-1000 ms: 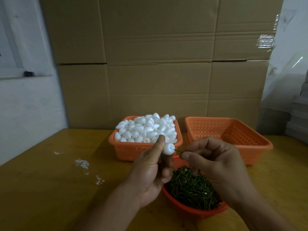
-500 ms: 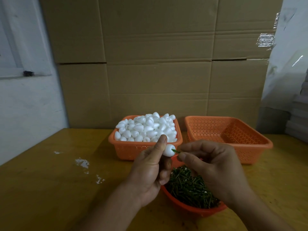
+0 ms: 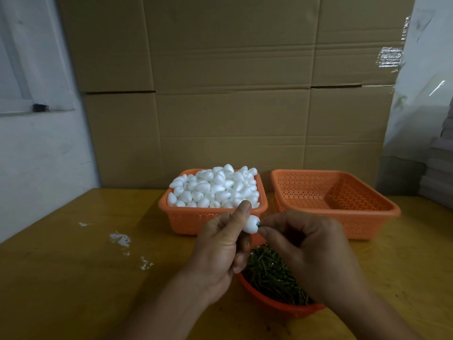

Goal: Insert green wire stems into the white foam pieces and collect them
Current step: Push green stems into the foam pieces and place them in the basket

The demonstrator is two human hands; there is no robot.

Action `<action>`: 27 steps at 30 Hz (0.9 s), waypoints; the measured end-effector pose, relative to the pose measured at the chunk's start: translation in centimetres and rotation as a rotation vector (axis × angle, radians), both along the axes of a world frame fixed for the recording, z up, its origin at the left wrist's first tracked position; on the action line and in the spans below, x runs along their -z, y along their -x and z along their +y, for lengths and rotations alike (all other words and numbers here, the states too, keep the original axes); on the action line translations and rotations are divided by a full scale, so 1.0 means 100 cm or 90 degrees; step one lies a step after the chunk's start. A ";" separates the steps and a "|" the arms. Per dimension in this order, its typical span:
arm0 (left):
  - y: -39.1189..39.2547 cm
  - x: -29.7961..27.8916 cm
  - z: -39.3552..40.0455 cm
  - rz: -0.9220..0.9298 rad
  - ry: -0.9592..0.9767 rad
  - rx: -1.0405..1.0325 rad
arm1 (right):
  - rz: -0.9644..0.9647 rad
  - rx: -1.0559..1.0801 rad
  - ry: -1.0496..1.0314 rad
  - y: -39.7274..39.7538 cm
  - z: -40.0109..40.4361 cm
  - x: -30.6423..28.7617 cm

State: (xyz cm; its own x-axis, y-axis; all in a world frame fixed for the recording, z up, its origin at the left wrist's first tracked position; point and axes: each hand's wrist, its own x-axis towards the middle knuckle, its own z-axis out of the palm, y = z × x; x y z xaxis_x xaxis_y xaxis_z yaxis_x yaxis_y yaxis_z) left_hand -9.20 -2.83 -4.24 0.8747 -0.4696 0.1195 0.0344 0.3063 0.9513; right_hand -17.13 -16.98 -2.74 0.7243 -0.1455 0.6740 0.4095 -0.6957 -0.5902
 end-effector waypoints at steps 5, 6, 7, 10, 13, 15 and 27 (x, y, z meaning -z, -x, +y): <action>0.000 0.000 -0.001 -0.032 0.005 -0.017 | -0.011 0.013 0.003 0.000 0.002 0.002; 0.000 0.000 -0.001 -0.042 0.007 -0.024 | -0.013 0.017 0.001 -0.001 0.003 0.002; 0.000 0.001 -0.001 -0.053 0.009 -0.032 | -0.013 0.021 -0.002 -0.001 0.004 0.003; 0.000 0.001 -0.002 -0.080 0.007 -0.049 | -0.010 0.041 -0.011 -0.002 0.005 0.005; -0.001 0.002 -0.003 -0.100 0.027 -0.046 | -0.001 0.053 -0.026 -0.004 0.004 0.006; -0.003 0.004 -0.003 -0.111 0.040 -0.042 | 0.002 0.060 -0.033 -0.004 0.004 0.006; -0.008 0.010 -0.007 -0.241 0.045 -0.078 | -0.008 0.050 -0.030 -0.004 0.006 0.005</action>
